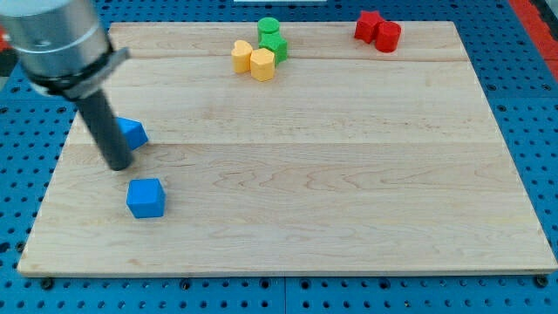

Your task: Move the blue triangle closer to the yellow heart

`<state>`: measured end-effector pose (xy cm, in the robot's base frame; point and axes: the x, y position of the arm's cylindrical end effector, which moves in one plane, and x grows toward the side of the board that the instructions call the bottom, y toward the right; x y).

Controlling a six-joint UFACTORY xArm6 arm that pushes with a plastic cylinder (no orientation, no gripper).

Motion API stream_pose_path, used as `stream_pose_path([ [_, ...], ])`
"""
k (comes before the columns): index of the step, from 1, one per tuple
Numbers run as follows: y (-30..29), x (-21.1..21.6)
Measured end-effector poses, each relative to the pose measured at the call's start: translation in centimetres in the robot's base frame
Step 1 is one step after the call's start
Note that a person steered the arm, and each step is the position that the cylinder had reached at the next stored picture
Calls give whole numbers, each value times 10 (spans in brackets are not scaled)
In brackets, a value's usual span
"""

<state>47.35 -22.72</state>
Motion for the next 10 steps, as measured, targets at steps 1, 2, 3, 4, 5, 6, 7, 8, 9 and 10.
stream_pose_path([
  [1, -21, -44],
  [2, -3, -66],
  [3, 14, -53],
  [4, 13, -28],
  [5, 107, -43],
  [6, 157, -39],
  [7, 107, 25],
  [8, 141, 36],
  [9, 160, -2],
  [10, 151, -35],
])
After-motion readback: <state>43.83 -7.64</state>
